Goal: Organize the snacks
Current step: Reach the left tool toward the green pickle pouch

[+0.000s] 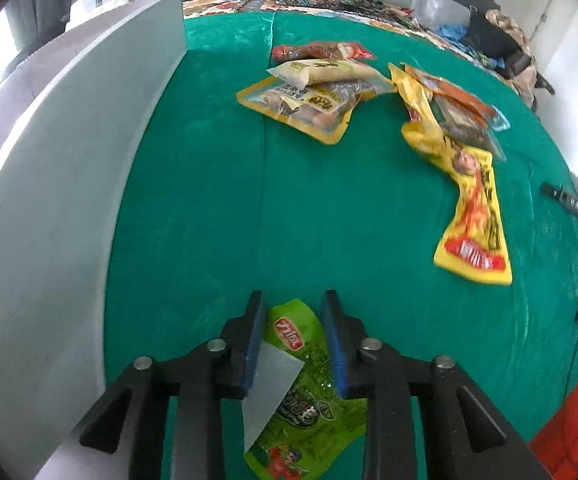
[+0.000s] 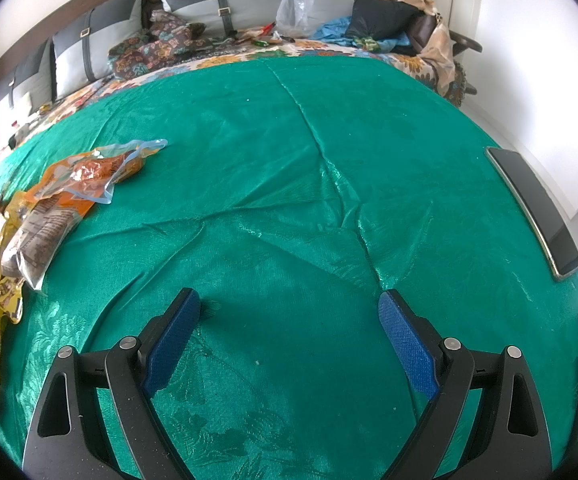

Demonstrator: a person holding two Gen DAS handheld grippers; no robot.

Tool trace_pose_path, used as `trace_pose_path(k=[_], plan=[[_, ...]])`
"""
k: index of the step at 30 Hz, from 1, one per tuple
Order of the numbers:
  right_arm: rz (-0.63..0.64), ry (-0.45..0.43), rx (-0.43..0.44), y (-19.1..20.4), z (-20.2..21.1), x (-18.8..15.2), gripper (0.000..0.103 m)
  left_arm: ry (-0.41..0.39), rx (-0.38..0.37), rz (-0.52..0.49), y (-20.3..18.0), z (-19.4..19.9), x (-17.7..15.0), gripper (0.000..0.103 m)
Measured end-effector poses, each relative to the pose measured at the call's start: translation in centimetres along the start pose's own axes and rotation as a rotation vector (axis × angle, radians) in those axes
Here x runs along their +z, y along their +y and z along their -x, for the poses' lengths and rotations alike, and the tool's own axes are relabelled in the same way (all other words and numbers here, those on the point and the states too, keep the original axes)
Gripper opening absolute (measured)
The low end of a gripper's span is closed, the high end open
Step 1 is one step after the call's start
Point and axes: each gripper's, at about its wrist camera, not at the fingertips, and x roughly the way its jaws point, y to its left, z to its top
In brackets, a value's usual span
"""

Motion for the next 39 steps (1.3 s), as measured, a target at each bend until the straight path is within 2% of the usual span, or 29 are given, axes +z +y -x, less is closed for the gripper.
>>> trace_pose_path(k=[2, 4, 8, 13, 21, 24, 27, 30, 32, 35, 39], plan=[[0.000, 0.000, 0.000, 0.0, 0.0, 0.0, 0.093, -0.005, 0.021, -0.011, -0.2, 0.4, -0.2, 0.060], [0.000, 0.000, 0.000, 0.0, 0.0, 0.0, 0.093, -0.037, 0.027, -0.022, -0.4, 1.1, -0.2, 0.072], [0.000, 0.000, -0.001, 0.0, 0.0, 0.0, 0.093, -0.062, 0.016, -0.016, -0.6, 2.6, -0.3, 0.080], [0.000, 0.000, -0.001, 0.0, 0.0, 0.0, 0.093, -0.066, 0.012, 0.057, 0.7, 4.1, -2.1, 0.084], [0.000, 0.000, 0.000, -0.1, 0.0, 0.0, 0.093, 0.028, 0.042, 0.099, 1.3, 1.8, -4.9, 0.084], [0.000, 0.000, 0.000, -0.1, 0.0, 0.0, 0.093, 0.021, 0.042, 0.086, 0.5, 1.4, -5.0, 0.091], [0.001, 0.001, 0.000, -0.1, 0.0, 0.1, 0.093, 0.014, 0.020, 0.029, -0.6, 0.9, -4.8, 0.096], [0.001, 0.001, 0.000, -0.1, 0.0, 0.1, 0.093, 0.017, -0.066, 0.020, -1.0, 1.4, -4.1, 0.096], [0.000, 0.001, 0.000, -0.1, 0.0, 0.1, 0.093, -0.028, -0.100, 0.059, -0.1, 3.0, -3.6, 0.096], [0.000, 0.001, 0.000, -0.1, 0.0, 0.0, 0.093, -0.050, -0.096, 0.092, 1.4, 4.5, -3.4, 0.096], [0.000, 0.000, -0.001, -0.1, 0.0, 0.0, 0.093, -0.001, -0.066, 0.073, 1.7, 4.0, -4.2, 0.096]])
